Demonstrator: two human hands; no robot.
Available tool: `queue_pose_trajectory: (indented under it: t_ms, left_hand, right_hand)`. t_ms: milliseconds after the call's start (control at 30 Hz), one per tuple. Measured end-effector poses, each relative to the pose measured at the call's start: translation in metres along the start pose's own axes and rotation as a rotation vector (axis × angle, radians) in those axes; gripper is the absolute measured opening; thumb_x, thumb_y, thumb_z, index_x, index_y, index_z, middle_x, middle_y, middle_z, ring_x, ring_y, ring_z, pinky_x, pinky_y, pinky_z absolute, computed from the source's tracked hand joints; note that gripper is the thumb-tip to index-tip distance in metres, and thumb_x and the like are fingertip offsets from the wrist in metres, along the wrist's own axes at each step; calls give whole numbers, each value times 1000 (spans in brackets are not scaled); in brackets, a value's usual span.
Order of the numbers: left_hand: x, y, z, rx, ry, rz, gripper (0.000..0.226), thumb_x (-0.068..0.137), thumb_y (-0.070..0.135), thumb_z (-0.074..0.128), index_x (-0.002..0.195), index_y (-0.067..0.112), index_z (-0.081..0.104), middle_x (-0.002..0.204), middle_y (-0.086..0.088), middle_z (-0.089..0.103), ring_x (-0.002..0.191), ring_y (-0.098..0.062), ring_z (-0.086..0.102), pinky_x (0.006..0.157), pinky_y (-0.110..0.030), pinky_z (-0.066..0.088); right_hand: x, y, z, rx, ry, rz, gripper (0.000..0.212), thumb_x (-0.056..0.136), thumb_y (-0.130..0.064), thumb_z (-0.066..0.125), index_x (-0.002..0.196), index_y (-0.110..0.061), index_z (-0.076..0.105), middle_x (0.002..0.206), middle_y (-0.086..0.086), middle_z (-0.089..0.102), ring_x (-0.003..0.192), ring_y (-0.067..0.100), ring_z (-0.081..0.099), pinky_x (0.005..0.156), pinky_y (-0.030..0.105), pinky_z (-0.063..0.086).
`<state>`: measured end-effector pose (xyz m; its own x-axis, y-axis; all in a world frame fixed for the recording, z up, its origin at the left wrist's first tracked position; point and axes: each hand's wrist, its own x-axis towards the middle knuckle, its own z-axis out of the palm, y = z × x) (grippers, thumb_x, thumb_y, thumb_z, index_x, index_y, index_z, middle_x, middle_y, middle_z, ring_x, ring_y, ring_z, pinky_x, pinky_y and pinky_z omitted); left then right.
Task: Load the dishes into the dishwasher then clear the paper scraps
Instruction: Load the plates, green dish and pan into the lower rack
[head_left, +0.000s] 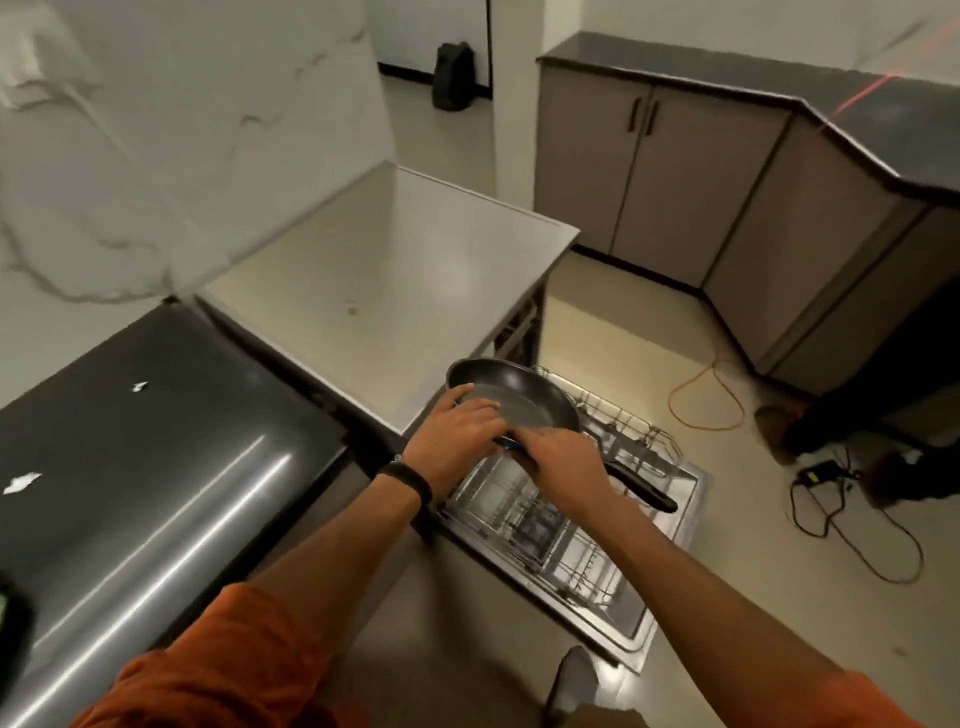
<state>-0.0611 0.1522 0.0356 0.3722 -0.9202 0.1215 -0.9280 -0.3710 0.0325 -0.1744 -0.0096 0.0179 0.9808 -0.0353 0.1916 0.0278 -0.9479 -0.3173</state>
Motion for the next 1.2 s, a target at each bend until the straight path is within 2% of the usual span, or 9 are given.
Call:
queue_pose_trajectory:
  t_ms: [200,333,533,700,800,900,967,1067,1200]
  left_hand:
    - [47,32,33,-73,-50,-28,28,79,26,80,102,21,64,100,3,66,102,-19,63,111,-41,38]
    - [58,31,75,-135,-96,-82,34,80,20,79,111,21,63,107,4,66,103,-18,63,103,-41,46]
    - [64,11,199,-261,-134,-260,36,86,8,74,120,15,65,119,-5,63,111,-23,61,96,-43,54]
    - [96,-24,313,-396,-116,-409,21,98,5,57,118,7,64,122,-11,59,115,-27,55,100,-43,49]
    - [115,-52,369,-398,-120,-467,18,100,9,53,114,6,65,121,-12,60,116,-28,54,99,-40,48]
    - [129,-71,411,-384,-128,-497,17,99,8,53,111,7,65,120,-10,60,115,-26,53,92,-33,45]
    - [134,-81,430,-372,-149,-513,17,99,7,53,111,7,65,118,-10,60,112,-26,53,88,-31,44]
    - [137,-94,454,-366,-174,-549,15,99,9,53,109,7,65,116,-11,60,110,-27,52,88,-38,49]
    - [150,-103,474,-371,-132,-519,15,99,7,52,108,5,64,116,-11,59,111,-29,52,90,-41,48]
  right_hand:
    - [-21,58,5,67,-180,183,20,101,-34,54,118,-22,55,104,-2,70,88,22,68,67,37,51]
    - [-30,89,36,143,-266,264,22,99,-26,58,120,-22,53,103,2,71,85,22,67,66,30,40]
    - [-15,133,140,301,-300,340,31,93,-15,65,121,-24,53,103,2,69,88,21,66,76,31,48]
    - [22,186,242,432,-292,413,51,88,-5,61,134,-26,57,99,1,69,89,22,66,77,40,52]
    - [45,212,292,461,-271,430,61,87,1,62,141,-26,54,94,-1,68,81,17,64,73,36,54]
    - [63,232,339,497,-299,464,58,94,0,58,146,-25,50,100,2,67,82,17,64,78,36,55]
    - [71,240,363,568,-321,476,52,99,-6,55,147,-24,48,101,3,67,81,14,61,73,31,47]
    - [80,254,393,637,-331,482,50,101,-8,52,147,-26,48,97,0,65,68,2,46,69,26,37]
    - [90,274,415,687,-351,501,49,100,-4,50,145,-24,52,100,4,67,74,10,54,69,33,43]
